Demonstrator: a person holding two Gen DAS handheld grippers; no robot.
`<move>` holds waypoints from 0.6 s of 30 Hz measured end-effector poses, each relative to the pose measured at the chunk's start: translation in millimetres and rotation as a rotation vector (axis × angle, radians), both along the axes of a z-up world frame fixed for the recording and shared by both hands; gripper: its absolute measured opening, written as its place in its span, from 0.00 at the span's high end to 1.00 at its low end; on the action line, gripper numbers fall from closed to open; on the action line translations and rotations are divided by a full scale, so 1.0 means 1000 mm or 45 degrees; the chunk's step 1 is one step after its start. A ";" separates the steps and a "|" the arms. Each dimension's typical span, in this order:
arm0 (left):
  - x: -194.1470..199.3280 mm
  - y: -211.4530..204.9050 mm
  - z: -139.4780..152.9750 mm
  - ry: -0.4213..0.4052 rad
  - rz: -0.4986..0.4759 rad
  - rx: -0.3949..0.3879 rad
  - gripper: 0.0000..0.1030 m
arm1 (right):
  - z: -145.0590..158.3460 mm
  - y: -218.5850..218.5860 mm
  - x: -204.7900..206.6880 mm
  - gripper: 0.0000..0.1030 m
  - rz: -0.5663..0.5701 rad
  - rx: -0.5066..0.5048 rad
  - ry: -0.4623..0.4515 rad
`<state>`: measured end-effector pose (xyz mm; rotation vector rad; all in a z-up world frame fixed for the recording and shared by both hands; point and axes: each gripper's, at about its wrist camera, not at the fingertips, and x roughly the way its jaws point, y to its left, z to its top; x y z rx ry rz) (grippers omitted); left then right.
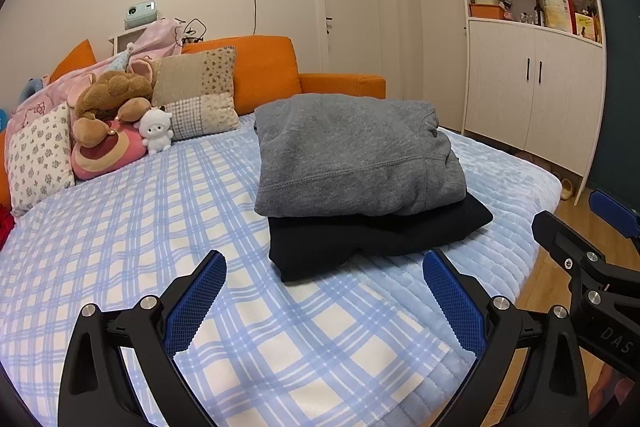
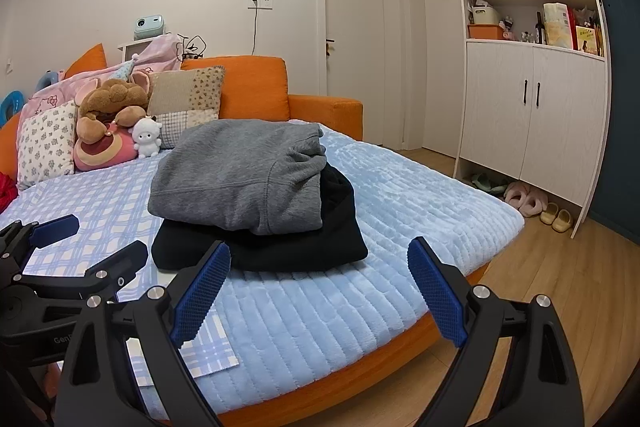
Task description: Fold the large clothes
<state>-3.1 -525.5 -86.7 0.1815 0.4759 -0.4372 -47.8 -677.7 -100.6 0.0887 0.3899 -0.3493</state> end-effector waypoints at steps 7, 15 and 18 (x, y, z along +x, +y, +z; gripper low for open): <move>0.002 0.002 -0.001 0.007 -0.003 -0.025 0.04 | -0.001 -0.002 0.003 0.13 0.002 0.021 -0.005; 0.005 0.000 -0.001 0.001 -0.016 -0.035 0.07 | 0.001 -0.004 0.007 0.13 0.006 0.017 -0.005; 0.007 -0.001 -0.001 -0.003 -0.011 -0.031 0.07 | 0.001 -0.005 0.008 0.13 0.006 0.016 -0.005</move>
